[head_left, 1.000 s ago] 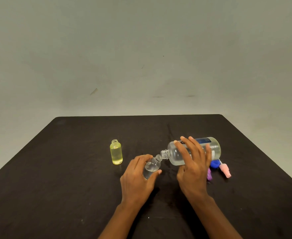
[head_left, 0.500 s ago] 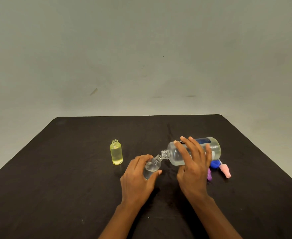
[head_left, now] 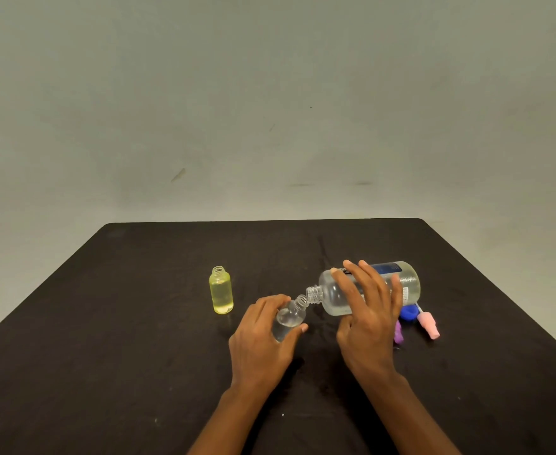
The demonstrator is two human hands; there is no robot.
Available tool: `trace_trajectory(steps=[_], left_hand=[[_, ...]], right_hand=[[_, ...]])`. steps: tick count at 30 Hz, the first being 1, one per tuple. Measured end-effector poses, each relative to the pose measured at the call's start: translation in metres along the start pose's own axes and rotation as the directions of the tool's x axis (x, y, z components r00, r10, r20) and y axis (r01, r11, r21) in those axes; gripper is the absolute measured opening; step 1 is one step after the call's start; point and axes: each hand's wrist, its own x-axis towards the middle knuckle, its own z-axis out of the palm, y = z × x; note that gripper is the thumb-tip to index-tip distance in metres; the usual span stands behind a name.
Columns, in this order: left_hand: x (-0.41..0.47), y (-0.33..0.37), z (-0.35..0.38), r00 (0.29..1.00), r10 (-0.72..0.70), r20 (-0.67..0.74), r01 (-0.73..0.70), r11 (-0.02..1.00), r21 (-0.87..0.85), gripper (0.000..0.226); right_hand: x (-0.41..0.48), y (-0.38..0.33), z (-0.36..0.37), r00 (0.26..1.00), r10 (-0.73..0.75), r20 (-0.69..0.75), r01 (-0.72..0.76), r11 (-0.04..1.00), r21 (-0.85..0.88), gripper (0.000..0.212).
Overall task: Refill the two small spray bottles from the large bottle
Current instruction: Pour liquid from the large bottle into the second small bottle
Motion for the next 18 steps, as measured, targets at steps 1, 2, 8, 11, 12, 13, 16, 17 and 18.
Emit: trace_trajectory(steps=[1, 2, 8, 11, 12, 13, 16, 17, 18], left_hand=[[0.0001, 0.0001, 0.0002, 1.000, 0.000, -0.001, 0.000, 1.000, 0.000, 0.050], [0.0001, 0.0001, 0.0002, 1.000, -0.001, -0.002, 0.001, 1.000, -0.001, 0.051], [-0.0001, -0.0007, 0.0003, 1.000, 0.004, -0.007, -0.004, 1.000, -0.007, 0.052], [0.0002, -0.0007, 0.0004, 1.000, 0.008, -0.009, -0.008, 1.000, -0.005, 0.051], [0.0003, -0.0008, 0.0004, 1.000, 0.009, -0.009, -0.009, 1.000, -0.004, 0.051], [0.0003, -0.0008, 0.0003, 1.000, 0.010, -0.009, -0.010, 1.000, -0.004, 0.051], [0.0002, -0.0007, 0.0001, 1.000, 0.010, -0.010, -0.010, 1.000, -0.003, 0.050], [0.0004, -0.0007, 0.0002, 1.000, 0.009, -0.010, -0.009, 1.000, -0.004, 0.051], [0.0004, -0.0006, 0.0003, 1.000, 0.009, -0.011, -0.009, 1.000, -0.003, 0.051]], right_hand=[[-0.0001, 0.0000, -0.0001, 1.000, 0.000, -0.001, 0.000, 1.000, 0.001, 0.078], [-0.0003, 0.0001, -0.0001, 1.000, 0.000, -0.001, 0.000, 1.000, 0.001, 0.078], [-0.0008, 0.0008, 0.0008, 1.000, 0.000, -0.007, 0.000, 1.000, 0.000, 0.079], [-0.0009, 0.0013, 0.0009, 1.000, -0.004, -0.011, 0.004, 1.000, -0.002, 0.079], [-0.0008, 0.0015, 0.0009, 1.000, -0.004, -0.011, 0.004, 1.000, -0.002, 0.078], [-0.0008, 0.0018, 0.0010, 1.000, -0.006, -0.011, 0.006, 1.000, -0.002, 0.078], [-0.0012, 0.0018, 0.0017, 1.000, -0.008, -0.012, 0.008, 1.000, 0.001, 0.078], [-0.0014, 0.0017, 0.0019, 1.000, -0.009, -0.012, 0.009, 1.000, 0.003, 0.079], [-0.0018, 0.0018, 0.0019, 1.000, -0.011, -0.011, 0.011, 1.000, 0.003, 0.079]])
